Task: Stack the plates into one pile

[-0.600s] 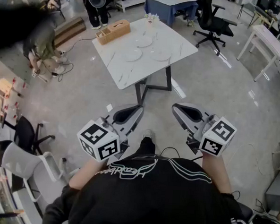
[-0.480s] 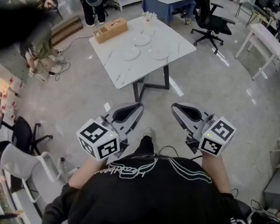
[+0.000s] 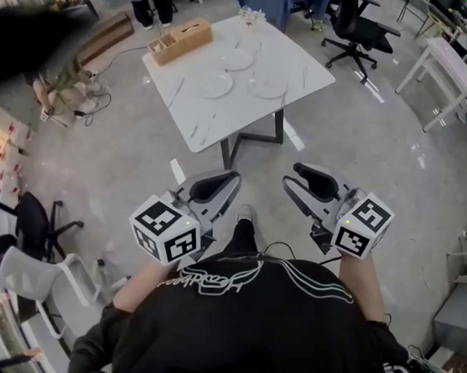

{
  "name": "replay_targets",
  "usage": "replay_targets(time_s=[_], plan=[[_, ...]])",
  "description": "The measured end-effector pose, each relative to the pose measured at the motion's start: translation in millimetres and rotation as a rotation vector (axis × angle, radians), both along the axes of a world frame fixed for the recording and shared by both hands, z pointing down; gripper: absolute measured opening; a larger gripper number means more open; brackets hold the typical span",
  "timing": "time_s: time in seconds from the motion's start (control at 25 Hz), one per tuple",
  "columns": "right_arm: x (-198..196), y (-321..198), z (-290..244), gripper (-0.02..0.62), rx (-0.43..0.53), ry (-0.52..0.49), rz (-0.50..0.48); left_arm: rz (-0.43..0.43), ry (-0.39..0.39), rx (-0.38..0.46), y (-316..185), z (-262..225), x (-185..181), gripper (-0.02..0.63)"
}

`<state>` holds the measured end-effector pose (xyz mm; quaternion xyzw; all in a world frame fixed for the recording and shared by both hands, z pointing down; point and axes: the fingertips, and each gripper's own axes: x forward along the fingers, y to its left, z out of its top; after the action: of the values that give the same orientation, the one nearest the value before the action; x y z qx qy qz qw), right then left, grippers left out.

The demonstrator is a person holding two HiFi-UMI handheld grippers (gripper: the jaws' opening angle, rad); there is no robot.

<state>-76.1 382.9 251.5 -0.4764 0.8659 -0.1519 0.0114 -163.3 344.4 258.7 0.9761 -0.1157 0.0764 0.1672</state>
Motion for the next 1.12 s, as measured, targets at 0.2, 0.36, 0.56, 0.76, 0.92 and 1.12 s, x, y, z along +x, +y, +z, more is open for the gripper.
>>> replay_targets(time_s=[0.2,0.36,0.56,0.76,0.92,1.12], plan=[[22.1,-54.0,10.2,0.226,-0.025,0.01,0.023,0.01,-0.016,-0.031,-55.6,11.9,18.6,0.032],[43.6,-104.0,19.4,0.259,-0.06,0.014,0.037,0.032,-0.035,-0.053,-106.5,17.6,41.3,0.032],[75.8,-161.1,39.9,0.282,-0.14,0.034,0.076,0.064,-0.071,-0.079,-167.3,33.0,69.9,0.032],[103.2,-214.8,57.0,0.285,-0.195,0.041,0.098,0.08,-0.1,-0.111,-227.9,55.8,95.1,0.032],[123.6,-249.1,74.3,0.286,-0.221,0.053,0.12,0.097,-0.143,-0.105,-264.8,78.5,112.8,0.032],[148.3,-277.5,102.9,0.285,-0.266,0.035,0.149,0.094,-0.196,-0.118,-300.6,105.9,130.9,0.032]])
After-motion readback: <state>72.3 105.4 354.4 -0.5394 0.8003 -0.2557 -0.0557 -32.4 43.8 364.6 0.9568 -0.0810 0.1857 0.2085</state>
